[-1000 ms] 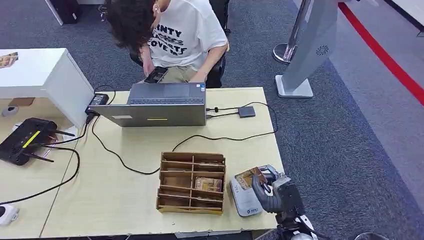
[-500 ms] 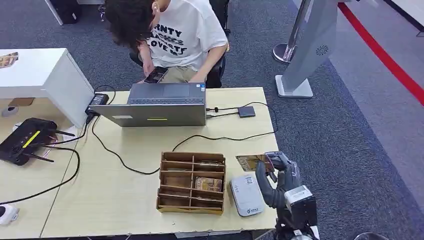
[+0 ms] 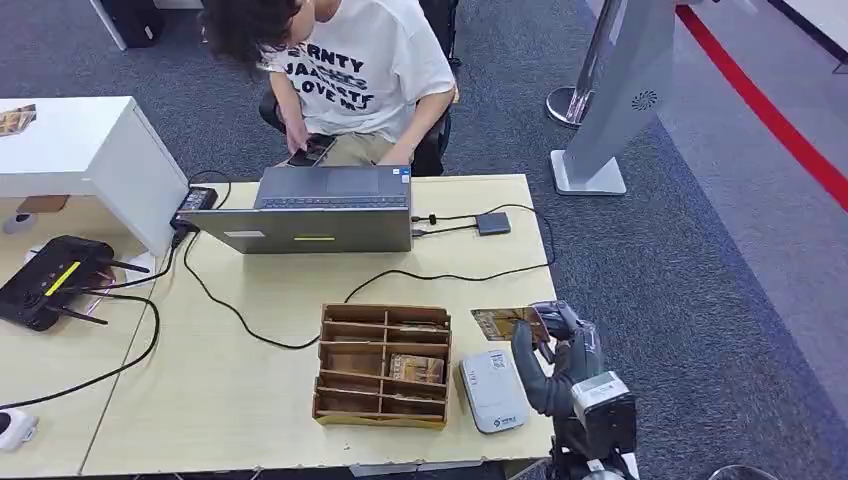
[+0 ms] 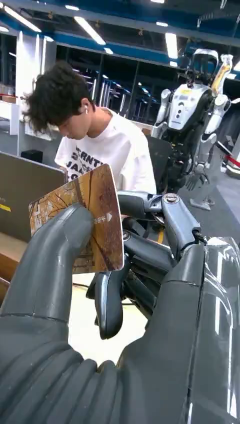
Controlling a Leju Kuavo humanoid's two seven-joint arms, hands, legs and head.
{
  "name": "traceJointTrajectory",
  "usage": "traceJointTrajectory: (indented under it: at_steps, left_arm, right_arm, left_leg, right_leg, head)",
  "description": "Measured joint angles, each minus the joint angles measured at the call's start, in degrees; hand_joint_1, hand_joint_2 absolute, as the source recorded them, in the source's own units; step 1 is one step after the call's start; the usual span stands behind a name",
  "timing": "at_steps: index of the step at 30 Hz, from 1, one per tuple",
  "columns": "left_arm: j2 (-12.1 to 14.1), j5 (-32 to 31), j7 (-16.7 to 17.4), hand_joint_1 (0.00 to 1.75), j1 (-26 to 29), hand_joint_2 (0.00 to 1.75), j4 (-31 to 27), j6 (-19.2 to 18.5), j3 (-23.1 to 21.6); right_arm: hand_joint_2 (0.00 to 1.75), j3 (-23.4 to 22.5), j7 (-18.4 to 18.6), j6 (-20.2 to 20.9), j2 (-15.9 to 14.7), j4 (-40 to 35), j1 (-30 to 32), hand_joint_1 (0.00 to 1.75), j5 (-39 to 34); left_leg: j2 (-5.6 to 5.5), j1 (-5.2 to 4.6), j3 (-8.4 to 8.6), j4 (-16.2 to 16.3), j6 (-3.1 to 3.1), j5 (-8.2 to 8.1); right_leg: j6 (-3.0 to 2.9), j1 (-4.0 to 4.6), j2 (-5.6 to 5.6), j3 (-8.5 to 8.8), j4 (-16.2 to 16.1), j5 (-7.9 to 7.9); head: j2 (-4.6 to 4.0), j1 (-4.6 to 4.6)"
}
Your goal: Pass the card to the sensor for recognition and then transmit it.
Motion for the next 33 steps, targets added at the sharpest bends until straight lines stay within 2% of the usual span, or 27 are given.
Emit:
traceJointTrajectory:
  at_steps: [6,12,14,16,18,21,24,32,33]
  left_arm:
    - [0.0,-1.0,-0.1,0.0,-0.1,0.0,0.0,-0.4,0.0]
    - [0.0,-2.8,-0.3,0.0,-0.5,0.0,0.0,-1.0,0.0]
    - [0.0,-5.1,-0.1,0.0,-0.7,0.0,0.0,-2.0,-0.2]
    - [0.0,-7.5,0.9,0.0,-1.5,0.0,0.0,-3.5,-1.3]
    - [-0.2,-8.8,1.7,0.0,-3.2,0.0,0.0,-4.6,-2.4]
    - [-0.4,-9.6,2.2,0.0,-4.2,0.0,0.0,-5.2,-3.5]
    - [-0.5,-10.0,2.2,0.0,-4.3,0.0,0.0,-5.4,-4.3]
    - [-0.5,-10.1,2.2,0.0,-4.3,0.0,0.0,-5.5,-4.6]
    - [-0.5,-10.2,2.2,0.0,-4.4,0.0,0.0,-5.7,-5.0]
  right_arm:
    - [1.75,1.1,0.0,-0.5,0.0,0.1,-1.7,1.75,6.5]
    - [1.75,5.6,2.8,-0.1,0.0,2.7,-9.4,1.75,17.4]
    - [1.75,7.9,7.2,-1.6,0.3,4.9,-13.8,1.75,27.4]
    - [1.75,11.4,12.6,-2.4,1.4,10.0,-22.5,1.75,43.3]
    - [1.75,14.4,15.8,-2.4,3.4,15.6,-30.3,1.75,52.6]
    - [1.75,16.2,17.8,-2.7,5.2,22.0,-36.9,1.75,56.8]
    - [1.75,16.8,18.8,-3.7,5.7,27.0,-40.8,1.75,60.1]
    - [1.75,16.9,18.8,-4.2,5.9,28.1,-41.5,1.75,60.8]
    - [1.75,17.2,19.0,-4.5,6.3,30.1,-42.9,1.75,62.4]
  left_leg:
    - [0.01,0.0,-0.01,0.0,0.0,0.0]
    - [0.03,0.0,0.02,0.0,-0.02,0.07]
    - [0.05,0.01,-0.06,0.0,-0.05,0.13]
    - [0.46,0.01,-0.18,0.0,-0.14,0.32]
    - [0.42,0.0,-0.21,0.0,-0.14,0.4]
    - [0.11,0.01,-0.26,0.0,-0.14,0.58]
    - [0.12,0.02,-0.29,0.0,-0.14,0.62]
    - [0.12,0.02,-0.3,0.0,-0.14,0.62]
    - [0.12,0.01,-0.31,0.0,-0.14,0.62]
  right_leg:
    - [0.0,0.0,0.0,0.01,0.0,0.0]
    - [-0.07,0.0,0.03,0.02,0.0,0.08]
    - [-0.12,0.01,0.04,-0.03,0.1,0.17]
    - [-0.17,-0.02,0.43,-0.41,0.1,0.43]
    - [-0.15,0.04,0.4,-0.4,0.1,0.48]
    - [-0.14,0.05,0.12,-0.34,0.1,0.52]
    - [-0.15,0.04,0.13,-0.36,0.2,0.56]
    - [-0.14,0.03,0.14,-0.37,0.1,0.57]
    - [-0.14,0.03,0.14,-0.39,0.1,0.57]
  head:
    - [0.0,0.0]
    - [0.0,0.0]
    - [0.0,0.06]
    - [0.0,-0.02]
    - [0.0,-0.02]
    - [0.0,0.0]
    - [0.0,0.0]
    - [0.0,0.02]
    - [0.0,0.0]
